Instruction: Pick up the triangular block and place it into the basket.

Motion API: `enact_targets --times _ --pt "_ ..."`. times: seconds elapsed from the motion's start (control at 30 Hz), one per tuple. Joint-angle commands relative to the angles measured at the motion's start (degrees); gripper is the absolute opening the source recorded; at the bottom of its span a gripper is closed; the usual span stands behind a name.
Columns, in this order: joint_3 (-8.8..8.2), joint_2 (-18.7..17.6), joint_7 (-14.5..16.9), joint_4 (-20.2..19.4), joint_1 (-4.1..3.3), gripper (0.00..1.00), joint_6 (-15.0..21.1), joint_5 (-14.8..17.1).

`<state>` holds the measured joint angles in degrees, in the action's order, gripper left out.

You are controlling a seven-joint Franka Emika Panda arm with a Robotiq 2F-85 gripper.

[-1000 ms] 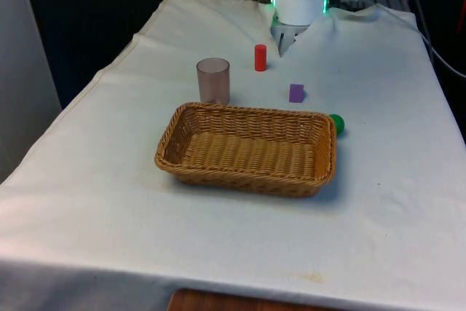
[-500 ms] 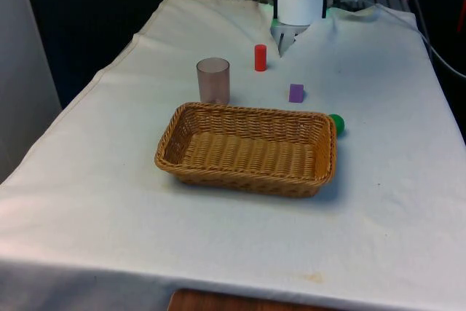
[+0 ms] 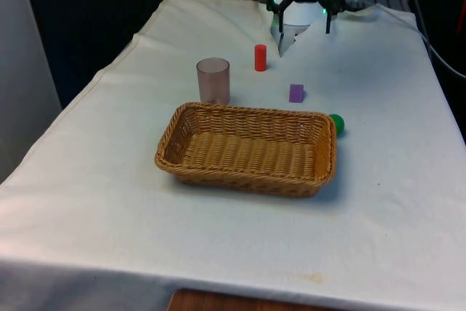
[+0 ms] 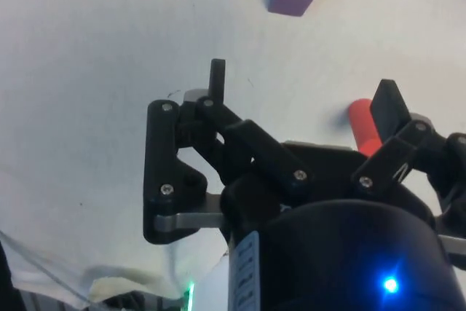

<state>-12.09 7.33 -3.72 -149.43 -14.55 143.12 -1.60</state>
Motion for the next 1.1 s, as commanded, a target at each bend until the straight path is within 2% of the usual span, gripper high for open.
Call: enact_targets --times 0.0,0.03,0.1,0.2,0.23,0.27,0.4,0.47,0.5,0.53,0.67,0.8,0.83,1.0,1.07 --pt "0.23 -0.23 -0.29 -0.29 0.00 1.00 0.63 0.00" --pt "0.52 -0.63 -1.66 -0.74 0.11 1.00 2.06 -0.97" --pt "0.92 -1.49 -2.35 -1.49 0.11 1.00 3.95 -0.86" --pt "1.26 -2.52 -3.09 -2.01 0.11 1.00 5.79 -0.80" --pt "1.09 -2.01 -1.89 -1.78 0.00 1.00 4.53 0.00" --pt "1.32 -2.86 -3.32 -2.12 0.11 1.00 6.30 -0.80" --pt "1.66 -5.21 -4.41 -2.52 0.06 1.00 9.22 -0.69" --pt "1.72 -6.25 -4.76 -2.58 0.06 1.00 10.31 -0.63" --pt "1.72 -5.79 -3.90 -2.41 0.00 1.00 9.11 0.00" --pt "1.72 -6.76 -4.93 -2.58 0.06 1.00 10.83 -0.63" --pt "1.66 -9.57 -5.56 -2.75 0.00 1.00 13.98 -0.40" --pt "1.72 -11.46 -5.50 -2.64 0.00 1.00 15.30 0.00" --pt "1.60 -12.15 -6.02 -2.86 0.00 1.00 16.79 -0.23" --pt "1.66 -14.55 -6.53 -2.81 -0.06 1.00 19.19 0.00" --pt "1.72 -14.95 -6.30 -2.64 0.00 1.00 19.02 0.00"
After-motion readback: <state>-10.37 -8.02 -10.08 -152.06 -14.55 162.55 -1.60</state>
